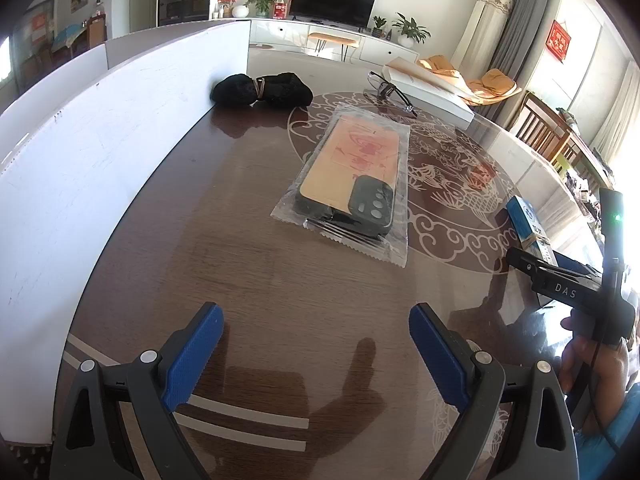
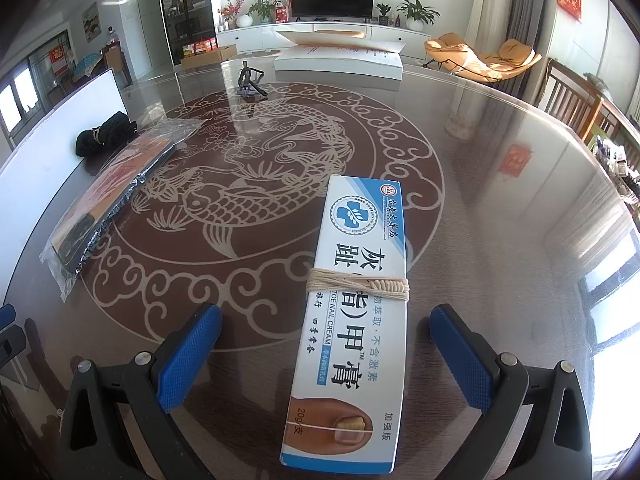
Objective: Organize objects
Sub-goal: 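Grasp the bagged phone case with the left gripper while the right holds the toothpaste box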
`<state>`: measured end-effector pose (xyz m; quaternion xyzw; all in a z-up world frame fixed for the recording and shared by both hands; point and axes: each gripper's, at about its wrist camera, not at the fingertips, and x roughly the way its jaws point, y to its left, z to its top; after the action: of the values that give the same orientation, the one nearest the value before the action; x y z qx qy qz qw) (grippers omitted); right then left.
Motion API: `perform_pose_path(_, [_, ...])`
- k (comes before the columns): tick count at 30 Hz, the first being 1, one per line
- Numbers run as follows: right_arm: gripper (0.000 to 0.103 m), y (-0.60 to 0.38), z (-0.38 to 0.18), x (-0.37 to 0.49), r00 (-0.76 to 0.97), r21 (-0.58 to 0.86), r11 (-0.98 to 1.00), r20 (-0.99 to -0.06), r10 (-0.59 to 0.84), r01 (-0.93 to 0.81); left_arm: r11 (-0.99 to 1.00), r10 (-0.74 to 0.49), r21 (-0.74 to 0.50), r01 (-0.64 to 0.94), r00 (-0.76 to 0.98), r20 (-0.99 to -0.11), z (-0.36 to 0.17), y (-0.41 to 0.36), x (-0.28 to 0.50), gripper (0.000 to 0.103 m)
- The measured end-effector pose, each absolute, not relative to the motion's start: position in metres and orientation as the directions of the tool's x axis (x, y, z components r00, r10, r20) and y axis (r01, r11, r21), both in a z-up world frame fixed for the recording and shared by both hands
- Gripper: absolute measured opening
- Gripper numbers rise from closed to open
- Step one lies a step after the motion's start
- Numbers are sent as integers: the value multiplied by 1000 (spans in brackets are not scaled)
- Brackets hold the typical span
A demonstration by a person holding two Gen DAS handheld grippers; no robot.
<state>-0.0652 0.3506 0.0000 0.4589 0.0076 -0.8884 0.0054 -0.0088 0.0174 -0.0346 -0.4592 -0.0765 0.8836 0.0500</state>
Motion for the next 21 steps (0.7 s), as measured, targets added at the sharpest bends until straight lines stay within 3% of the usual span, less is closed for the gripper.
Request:
perform_pose_path(4, [103,351,0,-65,-579,-9,-1000,-816,-3,17,-981,171,-190,-27,-575,-800,-33,16,-8,95])
perform_pose_path(10, [103,351,0,-65,-579,-9,-1000,-816,-2,17,-931,328,-360,-50,-544,-772,-26,-4,-25,95])
perform_pose_path(18, [103,350,1,-65,-579,-10,-1000,-815,-1,17,-963,265,-198,-184,-498,-826,-15,31,-119,95])
perform_pose_path(21, [103,350,0,-65,-579,-11,-1000,-815,-1,16,-964,182,-68,-257,-452,-874,-31,62,-152,95])
